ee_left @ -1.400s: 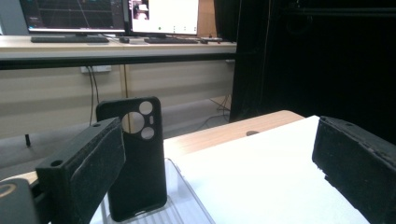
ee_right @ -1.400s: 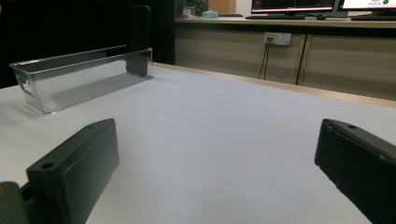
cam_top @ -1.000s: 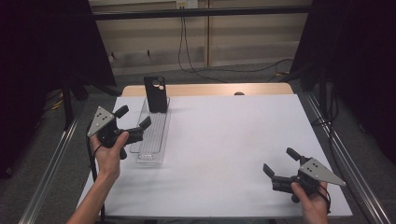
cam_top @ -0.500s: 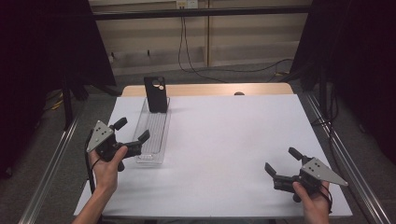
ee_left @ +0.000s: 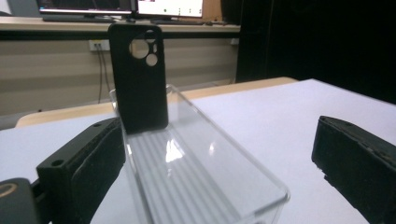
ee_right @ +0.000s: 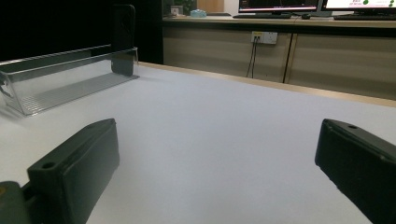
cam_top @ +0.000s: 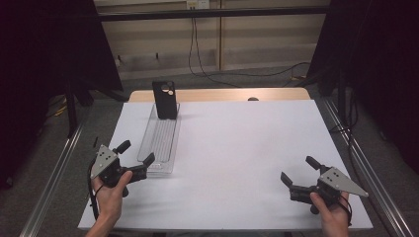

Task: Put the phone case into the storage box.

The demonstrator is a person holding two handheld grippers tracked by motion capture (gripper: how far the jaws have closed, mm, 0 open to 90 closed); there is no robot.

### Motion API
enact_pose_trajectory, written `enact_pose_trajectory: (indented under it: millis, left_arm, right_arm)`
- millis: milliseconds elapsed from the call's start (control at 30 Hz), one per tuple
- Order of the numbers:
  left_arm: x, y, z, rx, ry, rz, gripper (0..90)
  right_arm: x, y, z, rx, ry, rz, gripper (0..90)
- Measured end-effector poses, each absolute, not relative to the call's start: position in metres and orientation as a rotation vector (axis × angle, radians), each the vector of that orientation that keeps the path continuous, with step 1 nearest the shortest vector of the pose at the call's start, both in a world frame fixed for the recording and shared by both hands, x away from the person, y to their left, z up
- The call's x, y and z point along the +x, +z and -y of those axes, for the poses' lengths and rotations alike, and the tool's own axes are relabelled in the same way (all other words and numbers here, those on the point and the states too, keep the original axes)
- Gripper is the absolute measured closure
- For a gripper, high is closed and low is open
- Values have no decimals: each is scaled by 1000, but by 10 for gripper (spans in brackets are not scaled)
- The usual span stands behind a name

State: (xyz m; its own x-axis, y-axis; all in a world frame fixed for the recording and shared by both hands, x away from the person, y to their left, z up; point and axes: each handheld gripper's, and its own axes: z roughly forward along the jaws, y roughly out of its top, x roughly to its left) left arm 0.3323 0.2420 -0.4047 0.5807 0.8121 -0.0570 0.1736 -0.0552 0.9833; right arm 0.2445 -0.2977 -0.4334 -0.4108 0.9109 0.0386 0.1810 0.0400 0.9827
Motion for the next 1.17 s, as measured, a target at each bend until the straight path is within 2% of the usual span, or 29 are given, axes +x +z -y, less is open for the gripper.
enact_pose_trajectory:
  millis: [200,667,1167]
  left_arm:
    - [322,-413,-249,1562,624,-913,28]
    - [291,-425,-254,1587,617,-915,28]
    - [292,-425,-252,1593,599,-912,27]
  right_arm:
    - [244,-433,298,1112,1423,-1667,0]
    - [243,-435,298,1114,1413,-1673,0]
    - [244,-436,295,1105,1415,-1695,0]
